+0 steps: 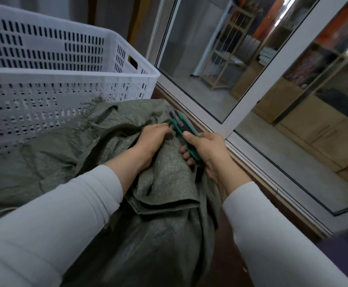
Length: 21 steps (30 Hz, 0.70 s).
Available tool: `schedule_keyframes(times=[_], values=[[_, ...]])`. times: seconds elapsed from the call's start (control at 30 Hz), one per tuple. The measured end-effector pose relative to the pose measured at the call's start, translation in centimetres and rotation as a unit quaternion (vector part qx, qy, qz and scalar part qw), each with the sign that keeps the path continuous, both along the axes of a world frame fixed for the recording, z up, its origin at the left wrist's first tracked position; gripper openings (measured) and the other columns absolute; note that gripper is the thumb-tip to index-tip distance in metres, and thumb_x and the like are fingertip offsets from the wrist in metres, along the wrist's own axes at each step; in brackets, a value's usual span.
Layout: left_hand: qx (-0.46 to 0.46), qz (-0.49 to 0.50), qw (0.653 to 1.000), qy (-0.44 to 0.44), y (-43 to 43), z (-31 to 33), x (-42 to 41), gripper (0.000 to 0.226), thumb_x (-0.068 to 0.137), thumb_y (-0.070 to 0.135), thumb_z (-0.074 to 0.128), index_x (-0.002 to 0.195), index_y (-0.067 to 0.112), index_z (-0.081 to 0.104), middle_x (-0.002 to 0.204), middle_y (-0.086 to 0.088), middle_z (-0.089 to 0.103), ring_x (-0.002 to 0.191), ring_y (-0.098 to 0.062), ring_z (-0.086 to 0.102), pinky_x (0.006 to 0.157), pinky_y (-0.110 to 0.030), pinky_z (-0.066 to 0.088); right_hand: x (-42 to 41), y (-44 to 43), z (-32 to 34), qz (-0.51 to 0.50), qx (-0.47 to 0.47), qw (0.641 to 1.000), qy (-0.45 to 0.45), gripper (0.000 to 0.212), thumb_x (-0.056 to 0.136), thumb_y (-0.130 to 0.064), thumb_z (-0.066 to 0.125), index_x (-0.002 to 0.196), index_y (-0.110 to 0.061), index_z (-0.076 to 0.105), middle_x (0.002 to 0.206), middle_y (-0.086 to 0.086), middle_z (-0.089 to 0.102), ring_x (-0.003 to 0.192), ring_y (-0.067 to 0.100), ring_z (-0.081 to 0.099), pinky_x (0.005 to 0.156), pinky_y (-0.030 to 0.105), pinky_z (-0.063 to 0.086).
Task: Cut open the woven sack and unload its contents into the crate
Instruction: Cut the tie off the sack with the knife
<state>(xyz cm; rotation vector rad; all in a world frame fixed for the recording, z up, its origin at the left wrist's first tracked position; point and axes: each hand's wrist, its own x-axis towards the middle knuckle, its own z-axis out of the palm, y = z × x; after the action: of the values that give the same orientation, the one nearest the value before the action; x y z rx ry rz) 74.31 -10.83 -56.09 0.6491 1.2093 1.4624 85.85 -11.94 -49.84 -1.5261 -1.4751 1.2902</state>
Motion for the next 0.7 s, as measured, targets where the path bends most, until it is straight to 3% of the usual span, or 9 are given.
schedule_keyframes(times=[0.1, 0.17, 0.23, 0.33, 0.4, 0.43, 0.5, 0.6, 0.7], values=[[-0.007, 0.013, 1.000, -0.004, 0.0, -0.3, -0.2, 0.033, 0.090, -0.001, 0.054, 0.122, 0.001, 0.060, 0.105, -0.014, 0.063, 0.097, -0.023, 0.060, 0.088, -0.031, 0.049, -0.2, -0.3, 0.3, -0.046, -0.047, 0.997, 0.046, 0.015, 0.084, 0.000, 0.062, 0.073, 0.004, 0.055, 0.071, 0.026, 0.063, 0.051, 0.029, 0.062, 0.049, 0.032, 0.057], [-0.014, 0.018, 1.000, -0.002, 0.1, -0.7, -0.4, 0.037, 0.089, -0.003, 0.054, 0.126, 0.000, 0.057, 0.107, -0.015, 0.063, 0.097, -0.024, 0.061, 0.086, -0.031, 0.051, -0.2, -0.4, 0.2, -0.040, -0.046, 0.998, 0.030, 0.013, 0.085, 0.003, 0.058, 0.073, 0.002, 0.052, 0.072, 0.026, 0.061, 0.050, 0.029, 0.060, 0.046, 0.031, 0.056], [-0.019, 0.030, 0.999, 0.000, 0.1, -0.7, -0.4, 0.036, 0.088, -0.005, 0.055, 0.123, 0.000, 0.059, 0.109, -0.018, 0.064, 0.095, -0.025, 0.061, 0.083, -0.031, 0.051, -0.2, -0.6, 0.1, -0.011, -0.017, 0.999, -0.027, 0.004, 0.086, 0.002, 0.052, 0.090, 0.001, 0.052, 0.068, 0.018, 0.058, 0.045, 0.023, 0.052, 0.037, 0.025, 0.045], [-0.022, 0.053, 0.998, 0.010, 0.3, -0.7, -0.3, 0.037, 0.086, -0.007, 0.057, 0.122, 0.001, 0.059, 0.114, -0.020, 0.063, 0.099, -0.026, 0.060, 0.088, -0.033, 0.050, 0.1, -0.6, -0.2, 0.051, 0.033, 0.992, -0.109, 0.057, 0.085, 0.000, 0.048, 0.137, -0.021, 0.043, 0.075, 0.010, 0.062, 0.044, 0.020, 0.053, 0.036, 0.024, 0.041], [-0.027, 0.066, 0.997, 0.010, 0.5, -0.7, -0.3, 0.042, 0.084, -0.006, 0.059, 0.126, 0.002, 0.055, 0.113, -0.018, 0.061, 0.102, -0.029, 0.060, 0.089, -0.035, 0.050, 0.0, -0.7, -0.3, 0.079, 0.075, 0.982, -0.152, 0.063, 0.084, -0.003, 0.048, 0.141, -0.029, 0.042, 0.092, 0.006, 0.067, 0.058, 0.023, 0.063, 0.047, 0.029, 0.050], [-0.031, 0.076, 0.997, 0.005, 0.6, -0.7, -0.3, 0.044, 0.083, -0.005, 0.061, 0.126, 0.003, 0.053, 0.112, -0.017, 0.061, 0.103, -0.029, 0.061, 0.089, -0.037, 0.051, 0.1, -0.7, -0.4, 0.087, 0.100, 0.975, -0.177, 0.061, 0.084, -0.007, 0.051, 0.140, -0.029, 0.043, 0.108, 0.005, 0.068, 0.078, 0.024, 0.068, 0.064, 0.033, 0.055], [-0.041, 0.094, 0.995, -0.005, 1.0, -0.8, -0.4, 0.042, 0.081, -0.003, 0.064, 0.118, 0.008, 0.049, 0.104, -0.013, 0.060, 0.097, -0.028, 0.062, 0.088, -0.038, 0.051, 0.2, -0.9, -0.5, 0.098, 0.145, 0.958, -0.228, 0.053, 0.088, -0.015, 0.053, 0.140, -0.027, 0.045, 0.137, 0.001, 0.056, 0.123, 0.019, 0.054, 0.101, 0.028, 0.041], [-0.052, 0.102, 0.993, 0.006, 1.3, -0.7, -0.1, 0.040, 0.081, 0.000, 0.066, 0.106, 0.015, 0.039, 0.089, -0.002, 0.051, 0.085, -0.019, 0.056, 0.088, -0.037, 0.048, 0.2, -1.3, -0.2, 0.106, 0.168, 0.937, -0.286, 0.046, 0.095, -0.026, 0.046, 0.141, -0.024, 0.044, 0.143, 0.001, 0.049, 0.134, 0.017, 0.043, 0.106, 0.022, 0.031], [-0.046, 0.104, 0.994, 0.003, 1.5, -0.7, 0.1, 0.045, 0.079, 0.001, 0.067, 0.114, 0.014, 0.040, 0.108, -0.011, 0.054, 0.104, -0.027, 0.057, 0.097, -0.042, 0.048, 0.0, -2.0, 0.3, 0.137, 0.202, 0.899, -0.363, 0.045, 0.098, -0.024, 0.038, 0.143, -0.021, 0.039, 0.135, 0.009, 0.056, 0.125, 0.028, 0.050, 0.097, 0.031, 0.041]])
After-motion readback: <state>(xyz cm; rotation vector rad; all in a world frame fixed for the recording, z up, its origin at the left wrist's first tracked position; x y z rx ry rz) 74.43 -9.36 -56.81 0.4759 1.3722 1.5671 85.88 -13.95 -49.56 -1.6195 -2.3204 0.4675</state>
